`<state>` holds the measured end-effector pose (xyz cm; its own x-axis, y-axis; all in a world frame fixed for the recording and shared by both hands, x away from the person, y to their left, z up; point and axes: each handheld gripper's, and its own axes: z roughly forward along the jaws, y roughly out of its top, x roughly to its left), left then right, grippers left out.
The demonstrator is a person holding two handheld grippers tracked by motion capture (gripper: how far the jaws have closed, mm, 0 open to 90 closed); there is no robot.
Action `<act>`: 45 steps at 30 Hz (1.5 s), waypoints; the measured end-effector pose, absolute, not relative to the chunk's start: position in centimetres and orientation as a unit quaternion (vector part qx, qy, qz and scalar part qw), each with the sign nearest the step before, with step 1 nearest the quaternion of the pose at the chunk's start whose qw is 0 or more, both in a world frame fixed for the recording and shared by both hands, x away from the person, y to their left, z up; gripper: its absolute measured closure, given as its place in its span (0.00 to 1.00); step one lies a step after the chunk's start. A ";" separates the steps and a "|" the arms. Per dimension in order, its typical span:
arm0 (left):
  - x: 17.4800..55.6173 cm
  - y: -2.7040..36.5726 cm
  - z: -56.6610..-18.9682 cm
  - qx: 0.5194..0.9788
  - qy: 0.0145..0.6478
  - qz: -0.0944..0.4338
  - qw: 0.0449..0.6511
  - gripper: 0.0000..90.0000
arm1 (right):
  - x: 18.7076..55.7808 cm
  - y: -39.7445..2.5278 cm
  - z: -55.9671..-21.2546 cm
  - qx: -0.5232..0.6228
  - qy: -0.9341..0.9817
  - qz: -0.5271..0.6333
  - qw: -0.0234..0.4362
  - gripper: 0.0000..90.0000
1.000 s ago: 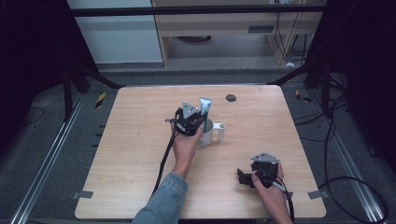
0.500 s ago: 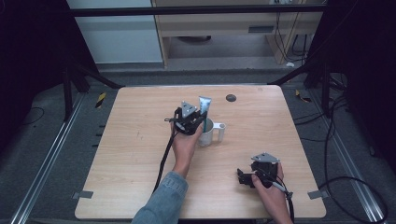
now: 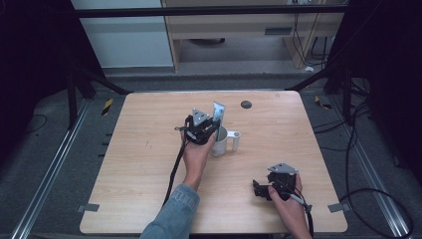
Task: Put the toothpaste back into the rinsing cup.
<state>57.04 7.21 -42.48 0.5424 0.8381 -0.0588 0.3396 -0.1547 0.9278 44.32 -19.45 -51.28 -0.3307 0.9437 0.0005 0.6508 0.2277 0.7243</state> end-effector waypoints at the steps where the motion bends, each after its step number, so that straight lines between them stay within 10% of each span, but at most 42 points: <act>1: 57.0 7.2 -42.5 0.719 0.409 0.248 0.505 0.75 | 44.3 -19.4 -51.3 0.533 0.749 0.322 0.226 0.00; 45: 54.4 7.3 -41.4 0.737 0.384 0.253 0.495 0.40 | 44.3 -19.5 -51.3 0.530 0.751 0.321 0.230 0.00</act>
<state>54.42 7.30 -41.37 0.5767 0.8169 -0.0069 0.3154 -0.2149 0.9243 44.34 -19.47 -51.30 -0.3324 0.9431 -0.0046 0.6486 0.2322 0.7249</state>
